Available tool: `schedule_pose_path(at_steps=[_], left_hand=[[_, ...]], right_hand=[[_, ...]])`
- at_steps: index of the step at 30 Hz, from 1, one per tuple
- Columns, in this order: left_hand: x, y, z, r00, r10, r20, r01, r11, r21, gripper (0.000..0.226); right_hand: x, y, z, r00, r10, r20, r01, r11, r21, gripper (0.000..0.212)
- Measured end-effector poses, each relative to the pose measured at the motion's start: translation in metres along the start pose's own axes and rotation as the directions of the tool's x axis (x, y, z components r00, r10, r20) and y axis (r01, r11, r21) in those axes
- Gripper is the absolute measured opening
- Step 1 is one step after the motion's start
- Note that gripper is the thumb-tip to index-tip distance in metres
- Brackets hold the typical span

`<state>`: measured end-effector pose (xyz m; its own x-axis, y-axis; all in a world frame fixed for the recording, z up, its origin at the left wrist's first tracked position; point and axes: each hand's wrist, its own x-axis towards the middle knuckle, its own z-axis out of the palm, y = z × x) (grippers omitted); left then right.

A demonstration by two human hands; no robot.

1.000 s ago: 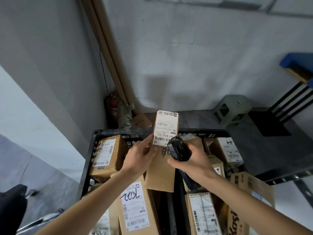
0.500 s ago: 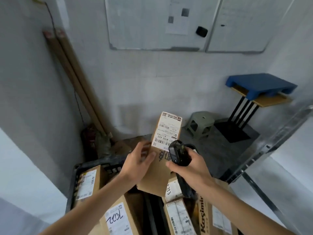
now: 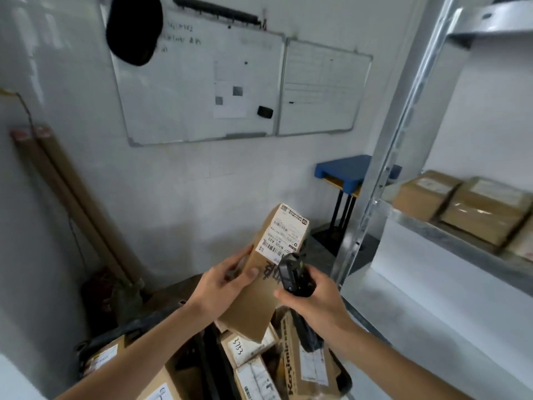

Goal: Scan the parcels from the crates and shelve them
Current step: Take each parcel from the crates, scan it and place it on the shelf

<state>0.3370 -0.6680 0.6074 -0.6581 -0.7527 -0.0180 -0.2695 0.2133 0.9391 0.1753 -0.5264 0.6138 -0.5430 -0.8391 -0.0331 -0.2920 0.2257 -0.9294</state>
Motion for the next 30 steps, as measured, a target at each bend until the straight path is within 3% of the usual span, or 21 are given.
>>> schedule_pose_path(at_steps=[5,12,18,22,25,30], left_hand=[[-0.025,0.063,0.034,1.000,0.004,0.003,-0.003,0.986,-0.169,0.035],[-0.068,0.145,0.121,0.997,0.055,0.060,-0.039,0.968,-0.247,0.029],[-0.097,0.181,0.173,0.950,0.081,0.301,-0.021,0.980,-0.197,0.065],[-0.119,0.199,0.201,0.936,0.057,0.348,0.016,0.979,-0.204,0.048],[-0.136,0.211,0.214,0.925,0.114,0.362,-0.037,0.976,-0.213,0.049],[-0.149,0.226,0.226,0.933,0.157,0.323,-0.042,0.941,-0.336,0.031]], right_hand=[[-0.042,-0.016,-0.064,0.998,-0.028,-0.061,0.029,1.000,0.006,0.042],[-0.124,-0.018,-0.150,0.970,-0.070,-0.231,0.079,0.996,0.031,0.047],[-0.183,-0.008,-0.218,0.930,-0.103,-0.352,0.106,0.994,-0.012,0.051],[-0.215,-0.008,-0.244,0.908,-0.103,-0.406,0.112,0.994,-0.002,0.053],[-0.235,-0.008,-0.256,0.895,-0.104,-0.433,0.111,0.994,-0.007,0.054],[-0.261,-0.009,-0.268,0.878,-0.089,-0.470,0.085,0.996,-0.029,0.057]])
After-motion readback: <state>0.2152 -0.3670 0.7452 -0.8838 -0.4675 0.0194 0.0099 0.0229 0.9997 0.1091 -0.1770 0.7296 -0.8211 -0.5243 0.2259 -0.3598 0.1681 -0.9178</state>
